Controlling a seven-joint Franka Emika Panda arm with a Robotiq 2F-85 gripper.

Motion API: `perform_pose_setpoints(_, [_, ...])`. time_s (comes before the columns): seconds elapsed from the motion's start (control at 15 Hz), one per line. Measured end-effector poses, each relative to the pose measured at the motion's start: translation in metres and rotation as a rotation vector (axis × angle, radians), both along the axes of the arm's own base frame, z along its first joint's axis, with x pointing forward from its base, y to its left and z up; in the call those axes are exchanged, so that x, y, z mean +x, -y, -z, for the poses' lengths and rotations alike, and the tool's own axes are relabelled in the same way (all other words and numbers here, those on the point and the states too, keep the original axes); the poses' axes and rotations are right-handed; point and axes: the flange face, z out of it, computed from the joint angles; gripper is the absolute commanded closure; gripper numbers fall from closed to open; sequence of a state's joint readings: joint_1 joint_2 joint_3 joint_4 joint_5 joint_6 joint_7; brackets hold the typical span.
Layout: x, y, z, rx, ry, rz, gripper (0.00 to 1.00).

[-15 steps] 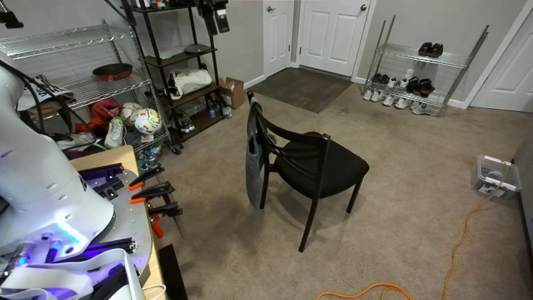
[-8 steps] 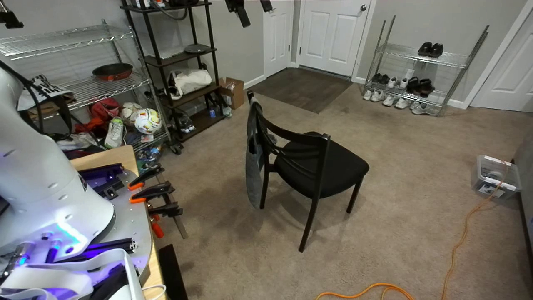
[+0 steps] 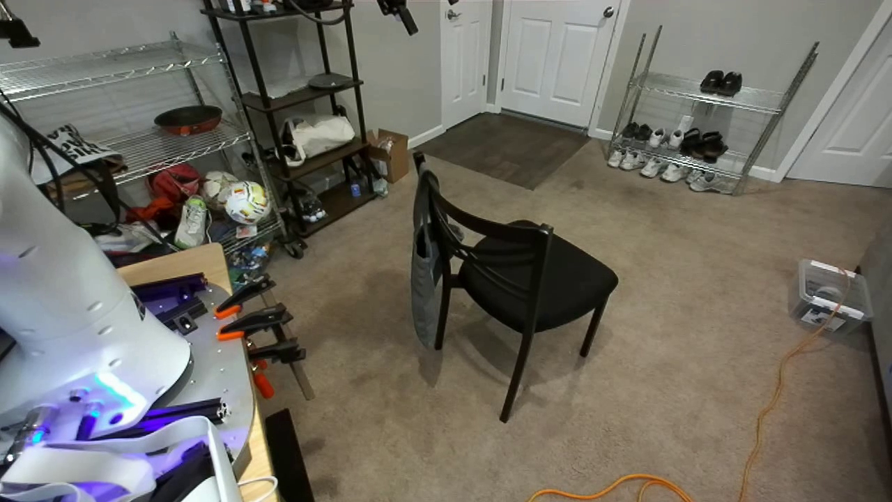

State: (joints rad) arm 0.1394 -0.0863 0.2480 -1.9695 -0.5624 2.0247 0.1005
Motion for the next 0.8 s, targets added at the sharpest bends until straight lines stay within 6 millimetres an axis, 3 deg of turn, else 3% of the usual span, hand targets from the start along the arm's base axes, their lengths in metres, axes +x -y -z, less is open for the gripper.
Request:
perform_pose_setpoints(0.6, [0.005,0.005,0.0,-0.003,-0.013,-0.028,0.0])
perform_pose_setpoints(0.8, [0.034,0.003,-0.009,-0.024,-0.041,-0.176,0.0])
